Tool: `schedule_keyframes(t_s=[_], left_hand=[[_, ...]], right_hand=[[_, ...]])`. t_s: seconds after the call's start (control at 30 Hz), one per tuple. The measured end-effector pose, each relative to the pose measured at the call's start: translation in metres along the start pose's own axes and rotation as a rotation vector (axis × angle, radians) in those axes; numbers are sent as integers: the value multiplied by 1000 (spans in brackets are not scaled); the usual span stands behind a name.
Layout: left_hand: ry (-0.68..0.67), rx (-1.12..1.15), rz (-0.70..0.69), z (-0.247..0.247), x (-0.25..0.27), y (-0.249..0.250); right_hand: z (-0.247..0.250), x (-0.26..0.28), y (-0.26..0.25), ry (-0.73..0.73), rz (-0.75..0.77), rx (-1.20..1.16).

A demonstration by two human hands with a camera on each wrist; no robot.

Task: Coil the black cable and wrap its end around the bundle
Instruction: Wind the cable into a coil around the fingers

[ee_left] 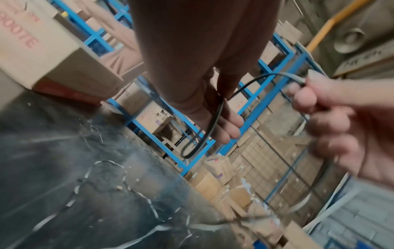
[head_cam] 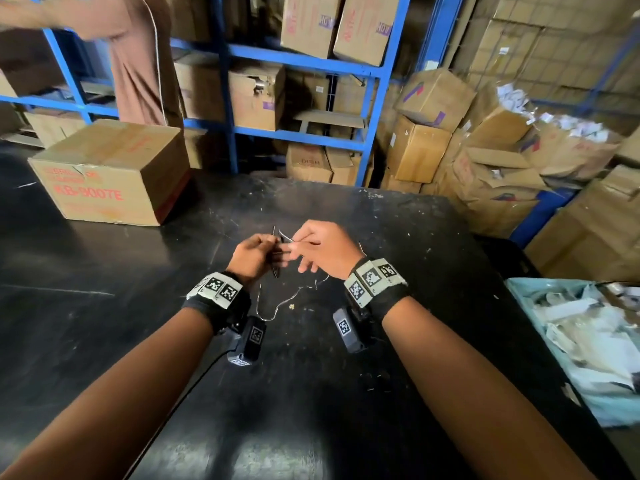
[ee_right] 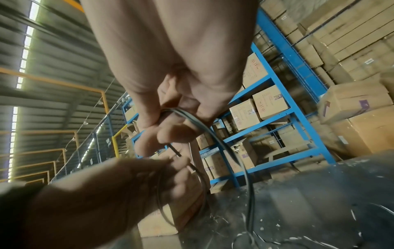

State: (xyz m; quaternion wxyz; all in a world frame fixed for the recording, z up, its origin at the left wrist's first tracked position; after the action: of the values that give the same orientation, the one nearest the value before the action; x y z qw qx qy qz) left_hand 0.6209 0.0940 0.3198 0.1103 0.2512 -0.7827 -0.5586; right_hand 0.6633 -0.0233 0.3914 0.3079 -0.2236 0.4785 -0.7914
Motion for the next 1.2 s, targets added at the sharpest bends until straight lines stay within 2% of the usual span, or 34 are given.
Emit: schedule_keyframes(t_s=[0.2, 0.37, 0.5, 0.57, 0.87, 0.97, 1.03, 1.1, 1.2], left_hand=[[-72, 123, 44, -18, 0, 7], [-160, 245, -2, -31, 6, 26], [-192, 227, -56, -32, 11, 41], [-209, 217, -76, -31, 13, 45], [-115, 226, -70, 8, 9, 53], [-95, 230, -90, 20, 8, 66], [-122, 165, -99, 22, 8, 69], [-172, 8, -116, 21, 11, 63], [-267, -320, -173, 17, 18, 41]], right_hand=[[-12, 11, 30, -49, -32, 52], [-29, 13, 64, -142, -66, 78], [-23, 5, 103, -105, -218, 36], [-16, 1, 117, -65, -258, 100], [2, -14, 135, -118, -227, 317], [6, -15, 149, -95, -284, 372], [17, -15, 156, -28, -361, 275], [33, -17, 154, 77, -441, 215], [55, -29, 127, 228, -432, 158]])
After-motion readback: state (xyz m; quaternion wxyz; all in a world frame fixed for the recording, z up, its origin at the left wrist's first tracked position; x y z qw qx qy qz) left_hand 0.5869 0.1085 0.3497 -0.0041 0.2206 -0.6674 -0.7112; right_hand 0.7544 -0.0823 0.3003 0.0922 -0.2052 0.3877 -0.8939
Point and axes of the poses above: each hand's wrist, its own x-axis away from the middle knuckle, its own z-axis out of the back of the hand, y = z × x, the point moved 9 cm from there along -x, towards the middle knuckle, and after that the axes turned 10 degrees about -z, right-handed, at the moved point
